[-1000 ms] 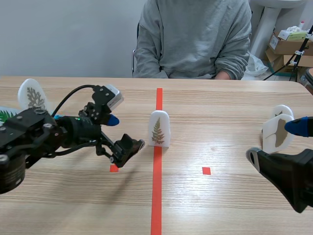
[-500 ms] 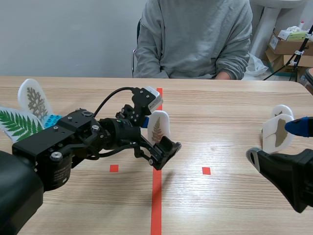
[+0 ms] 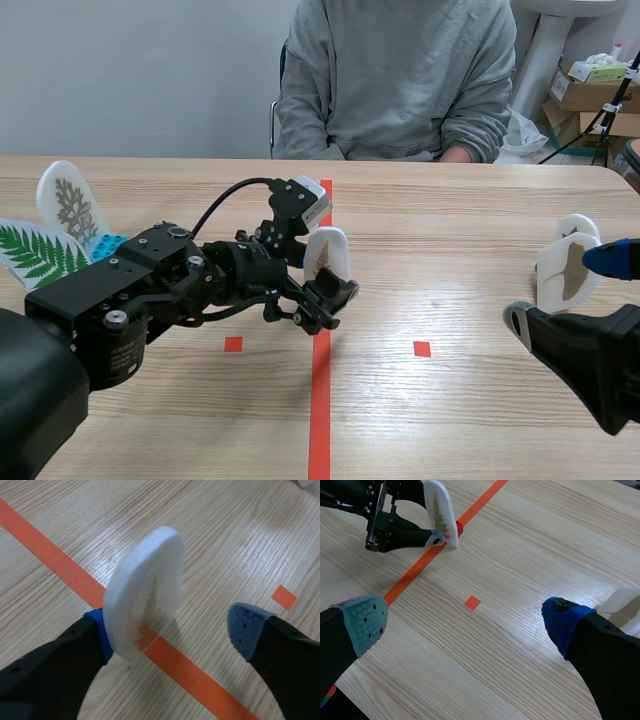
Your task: Do the leaf sorting experiment
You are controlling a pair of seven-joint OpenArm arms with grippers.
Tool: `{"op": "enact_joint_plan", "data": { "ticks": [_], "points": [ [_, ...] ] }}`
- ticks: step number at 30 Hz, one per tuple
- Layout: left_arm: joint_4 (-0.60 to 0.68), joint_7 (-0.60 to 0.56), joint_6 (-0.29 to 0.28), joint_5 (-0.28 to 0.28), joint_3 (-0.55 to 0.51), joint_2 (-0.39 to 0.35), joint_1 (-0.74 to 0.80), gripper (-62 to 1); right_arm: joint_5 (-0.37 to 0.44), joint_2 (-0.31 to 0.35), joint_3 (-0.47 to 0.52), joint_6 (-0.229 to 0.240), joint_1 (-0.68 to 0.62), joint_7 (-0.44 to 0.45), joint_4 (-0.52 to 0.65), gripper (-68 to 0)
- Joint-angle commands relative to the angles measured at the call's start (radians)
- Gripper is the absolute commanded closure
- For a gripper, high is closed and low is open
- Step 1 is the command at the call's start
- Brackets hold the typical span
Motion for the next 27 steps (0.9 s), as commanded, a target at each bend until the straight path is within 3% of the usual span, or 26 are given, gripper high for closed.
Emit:
{"op": "enact_joint_plan", "data": {
  "ticks": [1,16,23,25,27],
  "points": [
    [0.022,-0.018,0.002,-0.007,-0.002,0.000,-0.003,-36.6,0.011,0.011,0.001,0.008,0.012,0.018,0.001,-64.2],
    [0.022,-0.043,0.001,-0.015,-0.002,0.000,-0.003,-5.8,-0.008,0.011,0.001,0.008,0.012,0.018,0.001,-64.2],
    [0.023,-0.044,0.000,-0.015,-0.002,-0.002,-0.003,-5.1,-0.007,0.011,0.001,0.008,0.013,0.019,0.001,-64.2],
    [0.028,-0.043,-0.011,-0.045,-0.008,-0.007,0.000,-5.1,-0.007,0.011,0.001,0.008,0.013,0.022,0.001,-64.2],
    [0.049,-0.042,-0.047,-0.111,-0.020,-0.023,0.016,-5.1,-0.007,0.011,0.001,0.008,0.014,0.022,0.001,-64.2]
  ]
}}
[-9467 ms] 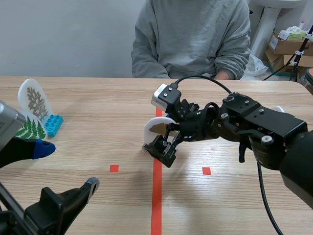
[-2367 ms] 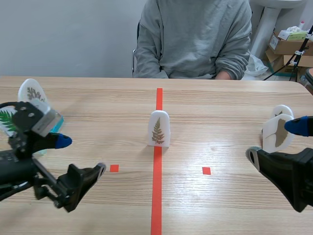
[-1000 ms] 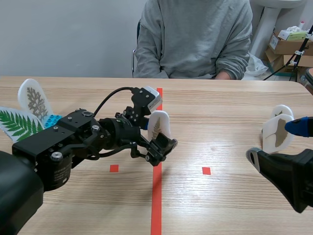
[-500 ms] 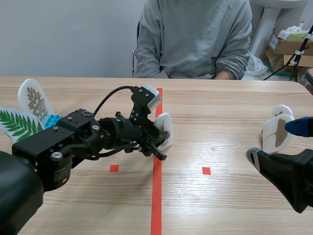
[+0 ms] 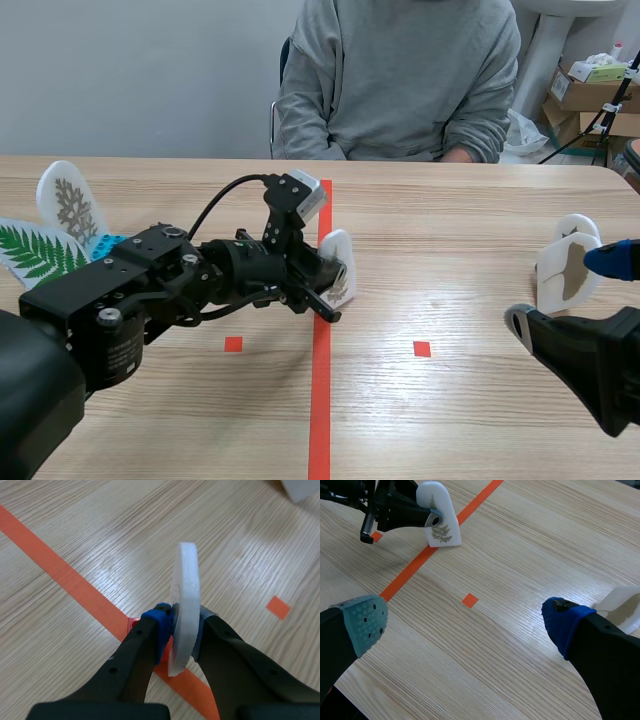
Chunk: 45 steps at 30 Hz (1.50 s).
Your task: Do the leaf sorting experiment
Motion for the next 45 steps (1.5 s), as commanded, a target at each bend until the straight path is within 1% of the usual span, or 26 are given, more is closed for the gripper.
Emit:
{"op": "enact_joint_plan", "data": {
  "ticks": [1,3,5,8,10,14,16,20,22,28,30,33,34,37,38,43,45],
  "points": [
    [0.059,-0.010,-0.030,-0.059,-0.023,-0.020,0.023,-5.1,0.011,0.011,0.001,0.008,0.014,0.019,0.001,-64.2],
    [0.108,0.005,-0.054,-0.114,-0.047,-0.041,0.061,-5.1,0.011,0.011,0.001,0.008,0.014,0.019,0.001,-64.2],
    [0.173,0.037,-0.058,-0.138,-0.078,-0.060,0.115,-5.1,0.011,0.011,0.001,0.008,0.014,0.019,0.001,-64.2],
    [0.293,0.070,-0.068,-0.152,-0.138,-0.085,0.221,-5.0,0.011,0.011,0.001,0.008,0.014,0.019,0.001,-64.2],
    [0.375,0.071,-0.068,-0.164,-0.185,-0.098,0.303,-5.0,0.011,0.011,0.001,0.008,0.014,0.019,0.001,-64.2],
    [0.525,0.068,-0.068,-0.165,-0.307,-0.106,0.462,-4.0,0.011,0.011,0.001,0.008,0.014,0.018,0.001,-64.2],
    [0.582,0.054,-0.068,-0.167,-0.373,-0.106,0.533,-4.0,0.011,0.011,0.001,0.008,0.014,0.018,0.001,-64.2],
    [0.655,0.001,-0.064,-0.195,-0.494,-0.106,0.647,-4.0,0.011,0.011,0.001,0.008,0.014,0.018,0.001,-64.2],
    [0.659,-0.029,-0.063,-0.203,-0.555,-0.105,0.681,-4.0,0.011,0.011,0.001,0.008,0.014,0.018,0.001,-64.2],
    [0.656,-0.061,0.045,-0.201,-0.694,-0.106,0.700,-4.0,0.011,0.011,0.001,0.008,0.014,0.018,0.001,-64.2],
    [0.656,-0.067,0.085,-0.190,-0.718,-0.106,0.693,-4.0,0.011,0.011,0.001,0.008,0.014,0.018,0.001,-64.2],
    [0.642,-0.070,0.121,-0.146,-0.731,-0.112,0.673,-4.0,0.011,0.011,0.001,0.008,0.014,0.018,0.001,-64.2],
    [0.629,-0.070,0.125,-0.135,-0.731,-0.117,0.665,-4.0,0.011,0.011,0.001,0.008,0.014,0.018,0.001,-64.2],
    [0.578,-0.071,0.130,-0.127,-0.730,-0.129,0.636,-4.0,0.011,0.011,0.001,0.008,0.014,0.018,0.001,-64.2],
    [0.560,-0.072,0.137,-0.113,-0.730,-0.131,0.627,-4.0,0.011,0.011,0.001,0.008,0.014,0.018,0.001,-64.2],
    [0.477,-0.082,0.141,-0.106,-0.730,-0.137,0.587,-4.0,0.011,0.011,0.001,0.008,0.014,0.018,0.001,-64.2],
    [0.447,-0.090,0.145,-0.091,-0.730,-0.140,0.574,-4.0,0.011,0.011,0.001,0.008,0.014,0.018,0.001,-64.2]
  ]
}}
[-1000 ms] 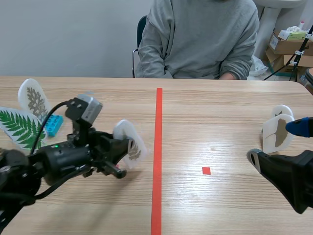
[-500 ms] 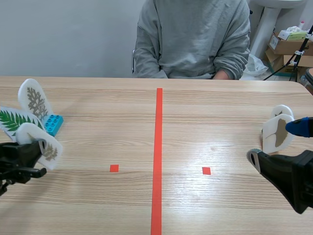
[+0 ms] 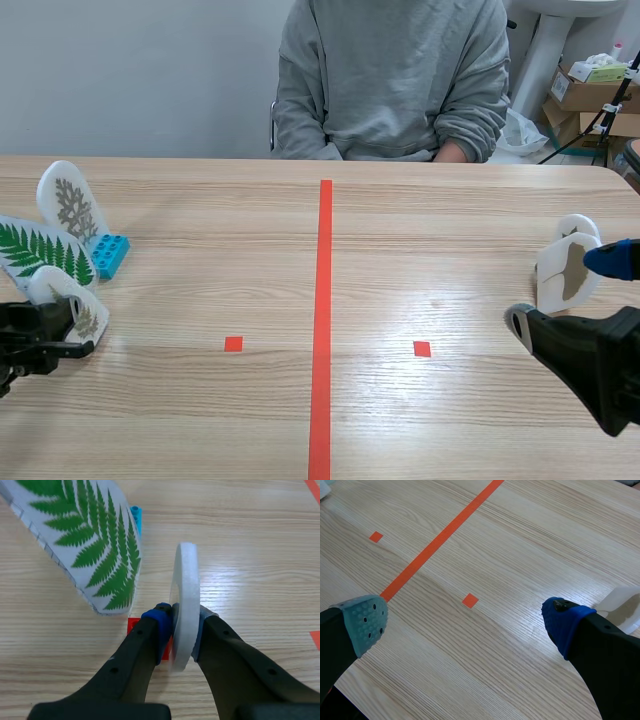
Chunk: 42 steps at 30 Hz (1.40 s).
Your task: Do the leaf sorting experiment
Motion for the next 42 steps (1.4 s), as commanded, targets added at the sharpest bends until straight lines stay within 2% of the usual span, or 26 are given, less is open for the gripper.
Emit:
{"op": "enact_joint_plan", "data": {
  "ticks": [1,3,13,16,23,26,34,39,42],
  "points": [
    [0.001,-0.022,0.009,0.011,0.004,-0.014,-0.015,-4.0,0.011,0.011,0.001,0.008,0.014,0.018,0.001,-64.2],
    [-0.016,-0.028,0.009,0.026,0.004,-0.014,-0.020,-4.0,0.011,0.011,0.001,0.008,0.014,0.018,0.001,-64.2],
    [-0.023,-0.036,0.008,0.027,0.004,-0.014,-0.019,-5.8,0.011,0.011,0.001,0.008,0.014,0.019,0.001,-64.2],
    [-0.023,-0.036,0.008,0.027,0.004,-0.014,-0.019,-15.3,0.011,0.011,0.001,0.008,0.014,0.019,0.001,-64.2],
    [-0.023,-0.048,0.008,0.023,0.003,-0.014,-0.010,-44.7,0.011,0.011,0.001,0.008,0.014,0.019,0.001,-64.2],
    [-0.023,-0.056,0.008,0.023,0.003,-0.014,0.004,-53.2,0.011,0.011,0.001,0.008,0.014,0.019,0.001,-64.2],
    [0.014,-0.136,0.004,0.023,-0.048,-0.014,0.114,-54.4,0.011,0.011,0.001,0.008,0.014,0.018,0.001,-64.2],
    [0.152,-0.155,-0.008,0.023,-0.096,-0.014,0.239,-54.4,0.010,0.011,0.001,0.008,0.014,0.011,0.001,-64.2],
    [0.244,-0.145,-0.040,0.024,-0.101,-0.014,0.313,-54.4,0.011,0.011,0.001,0.008,0.014,0.010,0.001,-64.2]
  ]
}}
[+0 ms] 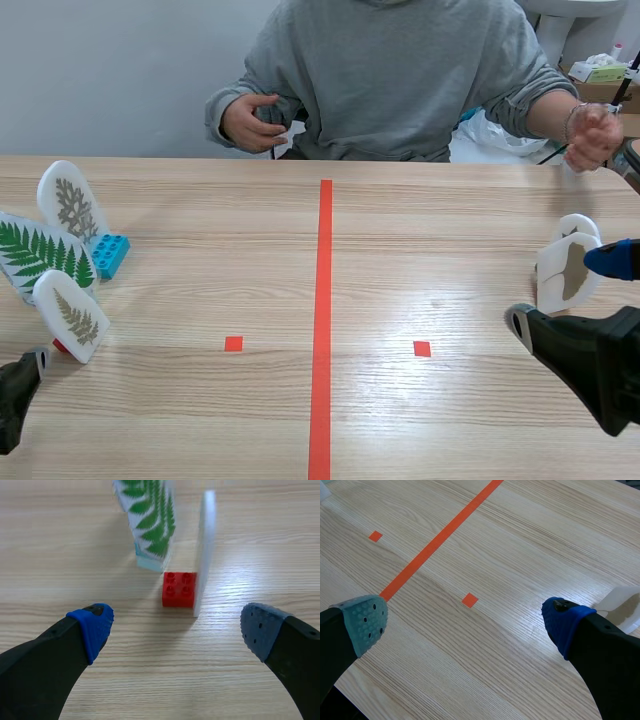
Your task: Do the leaf sorting experiment
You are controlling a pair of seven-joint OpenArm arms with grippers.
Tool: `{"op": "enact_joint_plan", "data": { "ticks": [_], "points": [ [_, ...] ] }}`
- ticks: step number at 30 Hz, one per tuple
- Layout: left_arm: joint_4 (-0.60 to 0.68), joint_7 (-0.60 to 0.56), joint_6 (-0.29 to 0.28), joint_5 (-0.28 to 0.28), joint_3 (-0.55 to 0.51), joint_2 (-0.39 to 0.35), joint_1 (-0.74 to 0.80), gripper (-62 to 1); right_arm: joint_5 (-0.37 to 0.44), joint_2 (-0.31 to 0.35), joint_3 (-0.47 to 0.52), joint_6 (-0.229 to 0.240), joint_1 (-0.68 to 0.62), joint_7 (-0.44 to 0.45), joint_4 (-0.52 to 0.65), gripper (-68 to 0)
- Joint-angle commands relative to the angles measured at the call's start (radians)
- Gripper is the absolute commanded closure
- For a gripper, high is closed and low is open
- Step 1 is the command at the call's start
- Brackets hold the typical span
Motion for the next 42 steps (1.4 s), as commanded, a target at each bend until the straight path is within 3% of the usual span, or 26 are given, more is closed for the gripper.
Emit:
{"op": "enact_joint_plan", "data": {
  "ticks": [1,6,11,14,20,24,42],
  "points": [
    [0.059,0.001,-0.034,-0.007,0.005,-0.011,0.031,-54.4,0.011,0.011,0.001,0.008,0.012,0.014,0.001,-64.2],
    [0.214,0.098,-0.150,-0.022,0.007,-0.011,0.114,-54.4,0.011,0.011,0.001,0.008,0.012,0.015,0.001,-64.2],
    [0.388,0.191,-0.215,-0.151,0.008,-0.011,0.192,-54.4,0.012,0.011,0.001,0.008,0.012,0.015,0.001,-64.2],
    [0.480,0.234,-0.216,-0.196,0.009,-0.011,0.223,-54.4,0.015,0.011,0.001,0.008,0.012,0.015,0.001,-64.2],
    [0.581,0.280,-0.216,-0.197,0.010,-0.011,0.251,-54.4,0.022,0.011,0.001,0.008,0.012,0.023,0.001,-64.2],
    [0.586,0.319,-0.216,-0.243,0.011,-0.011,0.251,-54.2,0.022,0.011,0.001,0.008,0.012,0.023,0.001,-64.2],
    [0.586,0.324,-0.216,-0.243,0.013,-0.011,0.248,-54.2,0.022,0.011,0.001,0.008,0.012,0.023,0.001,-64.2]
  ]
}}
